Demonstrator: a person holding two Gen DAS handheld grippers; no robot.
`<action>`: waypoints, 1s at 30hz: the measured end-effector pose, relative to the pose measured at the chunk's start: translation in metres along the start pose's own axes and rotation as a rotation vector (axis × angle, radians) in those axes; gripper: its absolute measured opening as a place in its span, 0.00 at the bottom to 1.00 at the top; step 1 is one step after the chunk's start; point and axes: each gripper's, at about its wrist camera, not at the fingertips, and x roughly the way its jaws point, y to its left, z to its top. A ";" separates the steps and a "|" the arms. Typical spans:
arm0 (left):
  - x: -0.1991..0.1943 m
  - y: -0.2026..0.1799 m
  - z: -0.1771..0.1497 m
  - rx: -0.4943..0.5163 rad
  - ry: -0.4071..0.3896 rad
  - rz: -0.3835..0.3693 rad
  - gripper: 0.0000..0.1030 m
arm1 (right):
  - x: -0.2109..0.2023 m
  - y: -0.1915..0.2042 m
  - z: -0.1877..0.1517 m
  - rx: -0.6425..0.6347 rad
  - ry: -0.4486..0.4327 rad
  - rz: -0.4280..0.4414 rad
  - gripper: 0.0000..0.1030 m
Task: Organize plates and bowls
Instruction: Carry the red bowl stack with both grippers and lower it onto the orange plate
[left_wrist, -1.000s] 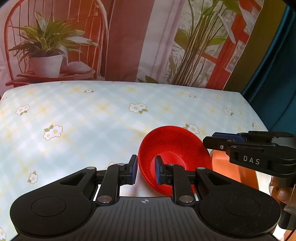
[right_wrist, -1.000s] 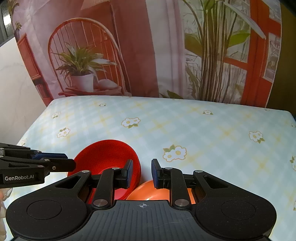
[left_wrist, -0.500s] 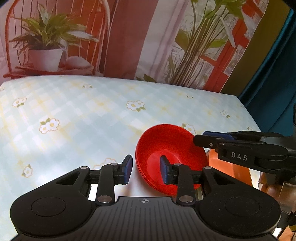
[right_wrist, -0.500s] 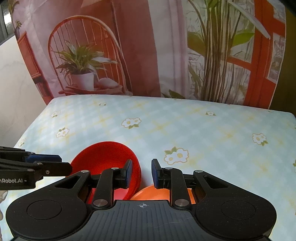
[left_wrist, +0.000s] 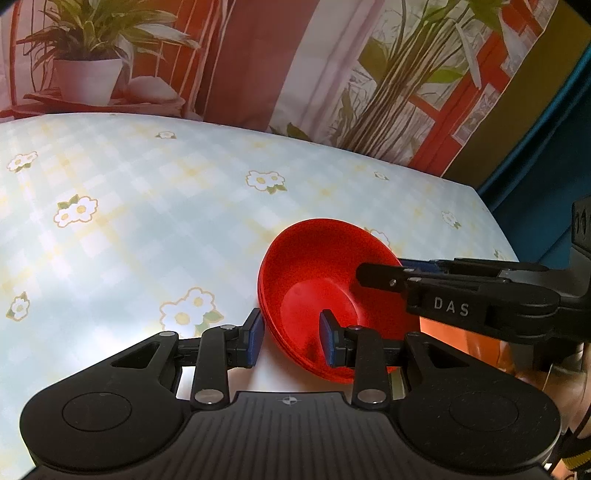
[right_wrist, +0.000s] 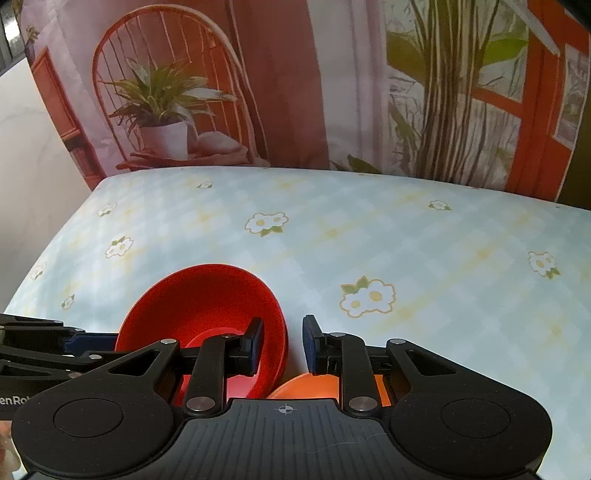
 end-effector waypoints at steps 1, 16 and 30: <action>0.000 0.000 0.000 -0.003 0.000 -0.001 0.33 | 0.001 0.000 0.000 0.001 0.004 0.005 0.22; -0.004 0.009 0.000 -0.045 -0.009 0.012 0.18 | 0.005 -0.002 -0.002 0.032 -0.012 0.016 0.10; -0.036 0.004 0.006 -0.026 -0.076 0.029 0.18 | -0.016 0.012 0.006 0.025 -0.063 0.035 0.10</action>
